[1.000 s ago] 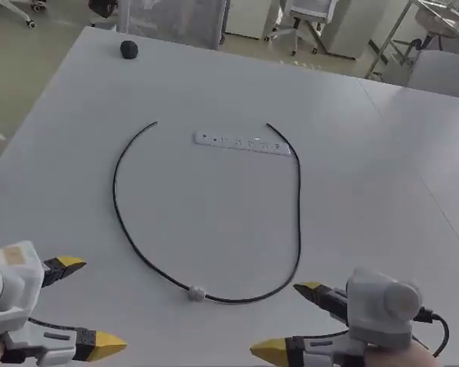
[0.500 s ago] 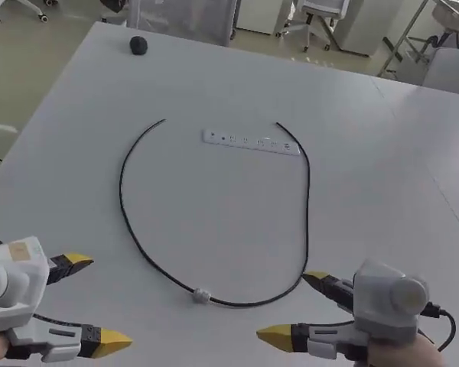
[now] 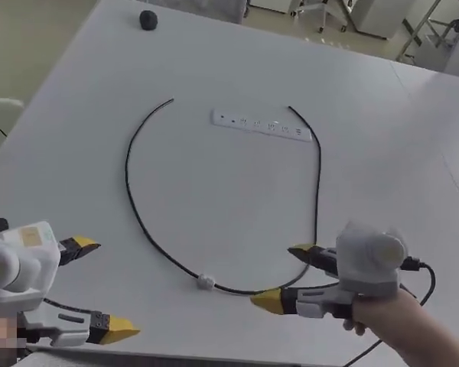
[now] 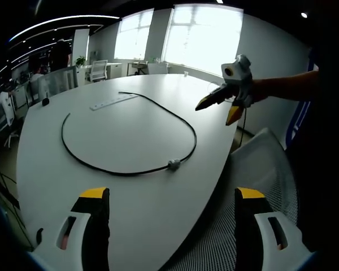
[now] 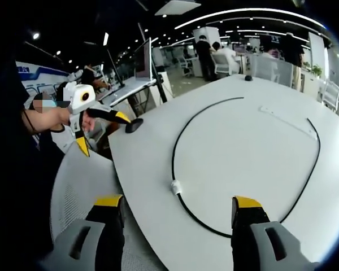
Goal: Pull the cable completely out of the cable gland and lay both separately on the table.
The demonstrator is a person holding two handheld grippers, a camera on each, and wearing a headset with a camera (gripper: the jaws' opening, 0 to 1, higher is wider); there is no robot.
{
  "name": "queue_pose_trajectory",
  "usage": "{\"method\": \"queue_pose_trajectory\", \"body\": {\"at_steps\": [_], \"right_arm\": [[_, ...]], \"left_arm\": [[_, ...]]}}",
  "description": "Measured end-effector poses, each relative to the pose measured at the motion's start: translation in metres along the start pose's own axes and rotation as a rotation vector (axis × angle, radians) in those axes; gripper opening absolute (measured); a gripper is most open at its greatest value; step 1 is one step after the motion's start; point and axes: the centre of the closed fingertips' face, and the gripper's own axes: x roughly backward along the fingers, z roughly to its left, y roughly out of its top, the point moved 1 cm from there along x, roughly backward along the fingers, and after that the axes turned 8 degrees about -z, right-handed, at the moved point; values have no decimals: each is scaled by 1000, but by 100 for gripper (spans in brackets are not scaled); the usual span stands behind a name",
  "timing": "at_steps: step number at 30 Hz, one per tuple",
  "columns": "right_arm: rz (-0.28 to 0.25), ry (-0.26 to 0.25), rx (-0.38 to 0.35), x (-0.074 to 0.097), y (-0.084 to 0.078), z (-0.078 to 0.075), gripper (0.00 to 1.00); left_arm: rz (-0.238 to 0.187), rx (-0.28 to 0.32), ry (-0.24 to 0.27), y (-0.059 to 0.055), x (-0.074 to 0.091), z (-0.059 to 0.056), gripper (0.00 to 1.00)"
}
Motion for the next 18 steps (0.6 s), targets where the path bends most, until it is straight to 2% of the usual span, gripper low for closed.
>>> {"method": "queue_pose_trajectory", "body": {"at_steps": [2, 8, 13, 18], "right_arm": [[36, 7, 16, -6, -3, -2, 74], [106, 23, 71, -26, -5, -5, 70], [157, 24, 85, -37, -6, -11, 68], [212, 61, 125, -49, -8, -10, 63]], "left_arm": [[7, 0, -7, -2, -1, 1, 92], [3, 10, -9, -2, -4, 5, 92], [4, 12, -17, -3, -7, 4, 91], [6, 20, -25, -5, -9, 3, 90]]}}
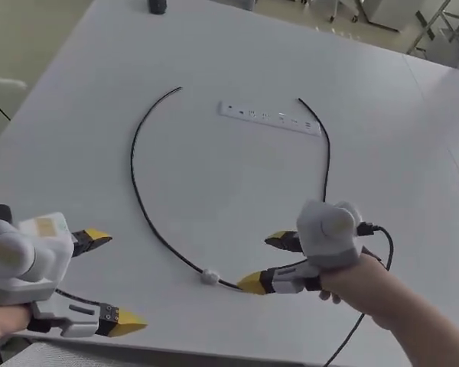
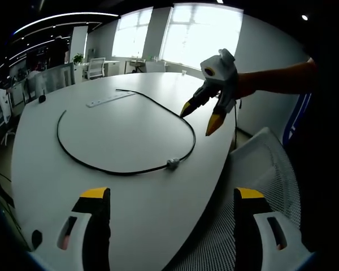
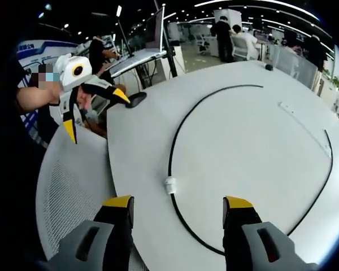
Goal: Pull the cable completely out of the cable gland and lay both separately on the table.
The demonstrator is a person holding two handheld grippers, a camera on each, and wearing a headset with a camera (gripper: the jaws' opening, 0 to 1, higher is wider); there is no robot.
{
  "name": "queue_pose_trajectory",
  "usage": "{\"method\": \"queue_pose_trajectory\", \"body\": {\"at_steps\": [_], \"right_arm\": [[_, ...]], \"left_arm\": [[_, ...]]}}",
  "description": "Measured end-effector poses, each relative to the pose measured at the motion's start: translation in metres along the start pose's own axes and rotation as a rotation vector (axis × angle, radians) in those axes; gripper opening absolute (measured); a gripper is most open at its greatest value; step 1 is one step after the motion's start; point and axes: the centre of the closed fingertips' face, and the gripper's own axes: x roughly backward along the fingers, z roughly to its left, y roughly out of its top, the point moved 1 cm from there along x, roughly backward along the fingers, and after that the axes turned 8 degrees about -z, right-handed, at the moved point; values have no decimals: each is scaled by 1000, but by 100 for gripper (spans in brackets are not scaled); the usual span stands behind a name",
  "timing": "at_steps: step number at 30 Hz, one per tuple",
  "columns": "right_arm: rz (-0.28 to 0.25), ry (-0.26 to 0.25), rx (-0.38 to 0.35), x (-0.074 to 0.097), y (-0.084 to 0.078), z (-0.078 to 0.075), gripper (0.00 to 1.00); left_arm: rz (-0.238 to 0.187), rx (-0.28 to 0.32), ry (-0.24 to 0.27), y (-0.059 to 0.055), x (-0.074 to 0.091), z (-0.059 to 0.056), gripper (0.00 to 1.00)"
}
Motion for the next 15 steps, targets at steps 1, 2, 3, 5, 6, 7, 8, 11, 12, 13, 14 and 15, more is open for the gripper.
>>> {"method": "queue_pose_trajectory", "body": {"at_steps": [1, 2, 3, 5, 6, 7, 8, 11, 12, 13, 14, 15], "right_arm": [[9, 0, 5, -2, 0, -1, 63], [19, -3, 6, -6, 0, -3, 62], [24, -1, 5, -8, 0, -3, 62], [37, 6, 9, -13, -1, -3, 60], [48, 8, 17, -16, -2, -4, 59], [54, 11, 20, -19, -2, -4, 58], [62, 15, 20, -21, -2, -4, 57], [85, 30, 34, -30, -3, -3, 57], [90, 36, 39, -31, -3, -2, 57], [98, 43, 40, -34, -3, -1, 57], [101, 50, 41, -36, -3, 1, 57], [112, 59, 52, -39, -5, 3, 57]], "left_arm": [[2, 0, -1, 0, 0, -1, 90], [4, -2, -3, -1, -1, -1, 90], [4, -3, -4, -1, -1, -2, 89], [5, -1, -7, -1, -1, -4, 90], [6, -2, -9, -1, -1, -3, 90], [8, -1, -10, -2, -1, -3, 90], [6, 1, -10, -2, -1, -4, 89], [3, 1, -3, -1, -1, -2, 88], [1, 0, 2, 0, 0, -1, 88], [-7, -2, 7, 2, 0, -1, 89], [-15, 2, 1, 4, 1, -2, 88], [-16, 4, -2, 4, 1, -3, 88]]}}
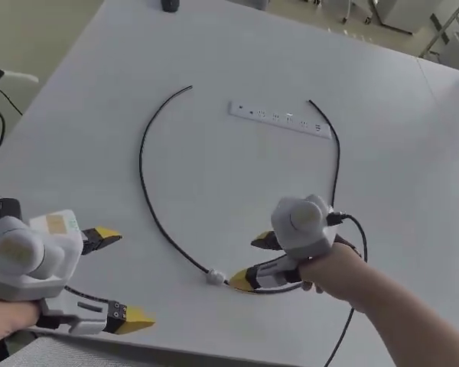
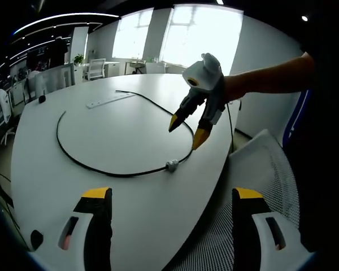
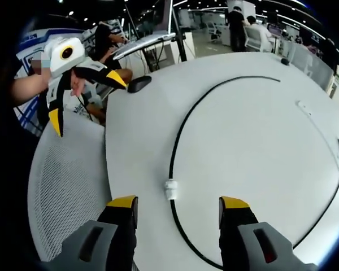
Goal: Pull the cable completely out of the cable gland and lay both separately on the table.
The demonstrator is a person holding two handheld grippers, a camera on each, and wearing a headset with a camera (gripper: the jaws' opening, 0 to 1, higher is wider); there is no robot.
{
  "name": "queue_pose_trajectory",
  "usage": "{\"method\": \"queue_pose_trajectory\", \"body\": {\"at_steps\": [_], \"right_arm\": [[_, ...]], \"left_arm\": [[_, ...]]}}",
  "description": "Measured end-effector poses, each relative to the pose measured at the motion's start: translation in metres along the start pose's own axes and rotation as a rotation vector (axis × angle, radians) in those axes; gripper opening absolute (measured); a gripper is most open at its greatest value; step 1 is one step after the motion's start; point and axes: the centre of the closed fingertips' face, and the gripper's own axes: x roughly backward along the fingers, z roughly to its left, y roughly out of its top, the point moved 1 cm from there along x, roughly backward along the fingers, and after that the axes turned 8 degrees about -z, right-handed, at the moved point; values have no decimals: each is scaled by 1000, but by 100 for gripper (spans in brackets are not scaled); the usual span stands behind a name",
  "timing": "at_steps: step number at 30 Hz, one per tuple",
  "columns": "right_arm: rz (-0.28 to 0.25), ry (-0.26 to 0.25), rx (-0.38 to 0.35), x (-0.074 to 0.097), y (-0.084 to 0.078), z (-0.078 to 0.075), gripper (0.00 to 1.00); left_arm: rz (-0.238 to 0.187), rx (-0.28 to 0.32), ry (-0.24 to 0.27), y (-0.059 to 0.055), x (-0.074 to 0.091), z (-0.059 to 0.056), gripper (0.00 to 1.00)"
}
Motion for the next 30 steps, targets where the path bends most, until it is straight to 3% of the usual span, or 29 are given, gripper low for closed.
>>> {"method": "queue_pose_trajectory", "body": {"at_steps": [4, 12, 18, 21, 30], "right_arm": [[35, 7, 18, -11, -7, 1, 57], [62, 27, 36, -30, -9, 6, 45], [117, 41, 96, -43, -16, 8, 36], [138, 42, 109, -47, -19, 7, 34], [159, 52, 98, -49, -27, 8, 24]], "left_arm": [[10, -13, 6, -2, 1, 1, 88], [-11, 5, 14, 0, 4, -2, 92], [-4, 8, 3, 0, 7, -5, 91], [-37, 41, 2, 5, 9, -5, 89], [-24, 46, -8, 0, 9, -11, 87]]}}
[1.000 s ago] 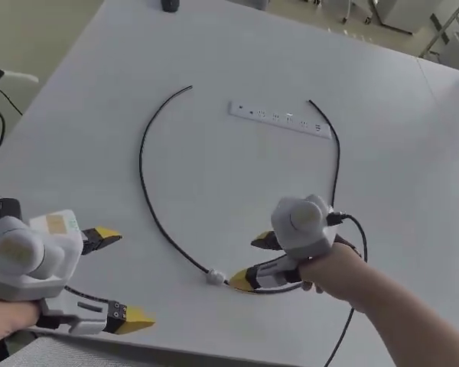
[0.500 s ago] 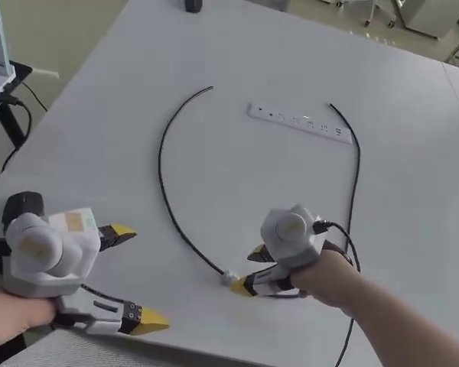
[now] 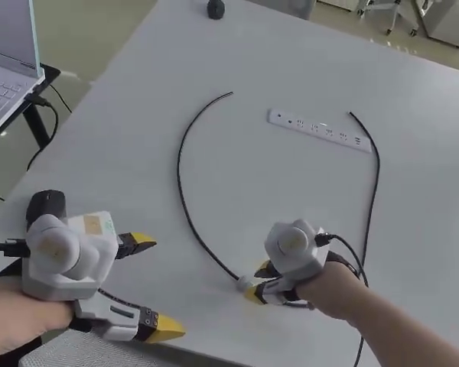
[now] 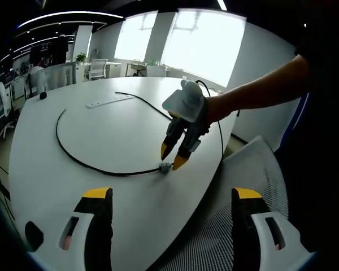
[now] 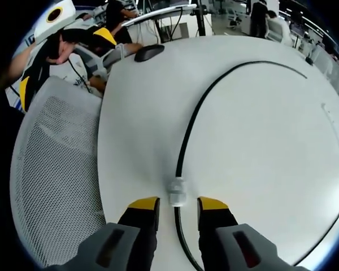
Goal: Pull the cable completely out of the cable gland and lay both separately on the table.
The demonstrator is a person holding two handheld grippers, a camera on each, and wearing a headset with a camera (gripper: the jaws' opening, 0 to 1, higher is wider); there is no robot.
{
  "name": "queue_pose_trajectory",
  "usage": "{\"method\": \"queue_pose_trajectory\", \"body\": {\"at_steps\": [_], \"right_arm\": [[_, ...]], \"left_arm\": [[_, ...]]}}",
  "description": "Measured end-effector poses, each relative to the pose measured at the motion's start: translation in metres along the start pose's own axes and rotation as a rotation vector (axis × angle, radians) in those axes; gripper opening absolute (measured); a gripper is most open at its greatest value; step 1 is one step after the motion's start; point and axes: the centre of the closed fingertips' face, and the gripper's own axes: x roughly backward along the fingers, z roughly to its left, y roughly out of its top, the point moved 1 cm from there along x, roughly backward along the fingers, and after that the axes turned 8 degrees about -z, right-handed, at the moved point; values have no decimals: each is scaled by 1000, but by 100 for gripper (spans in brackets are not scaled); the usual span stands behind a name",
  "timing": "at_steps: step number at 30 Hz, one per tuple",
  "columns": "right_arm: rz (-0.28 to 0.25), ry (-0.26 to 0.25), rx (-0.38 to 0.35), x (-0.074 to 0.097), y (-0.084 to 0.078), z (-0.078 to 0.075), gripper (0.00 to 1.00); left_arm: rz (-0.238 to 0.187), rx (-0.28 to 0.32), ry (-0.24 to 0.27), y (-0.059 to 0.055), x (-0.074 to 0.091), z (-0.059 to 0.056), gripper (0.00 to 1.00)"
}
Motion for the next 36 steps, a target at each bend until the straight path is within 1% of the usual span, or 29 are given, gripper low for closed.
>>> {"method": "queue_pose_trajectory", "body": {"at_steps": [3, 7, 11, 15, 19, 20, 22, 25, 28, 32, 36], "right_arm": [[0, 5, -4, -1, -1, 0, 21], [-20, 11, -34, -2, 0, 1, 18], [-15, 11, -34, -4, -1, 1, 15], [-30, 12, -41, -4, 1, 1, 9], [-28, 10, -41, -7, 1, 2, 8], [-31, 4, -32, -7, 2, 1, 8], [-30, -8, -39, -7, 3, 0, 8], [-20, -16, -41, -6, 2, 0, 7], [-19, -17, -36, -1, 5, 0, 7], [-26, -20, -51, 4, 5, 1, 7], [-29, -21, -46, 9, 8, 4, 7]], "left_arm": [[0, 2, 0, -2, 1, -1, 86], [4, 7, 3, -4, 2, -1, 85], [7, 10, 2, -7, 3, -3, 85], [13, 16, 0, -10, 4, -4, 84], [16, 14, -3, -9, 4, -5, 83], [17, 13, -3, -10, 4, -5, 83], [17, 13, -5, -9, 4, -5, 82], [17, 14, -7, -9, 3, -5, 82], [21, 14, -13, -10, 2, -7, 82], [25, 11, -24, -12, 1, -8, 81], [22, 7, -29, -10, -1, -7, 81]]}}
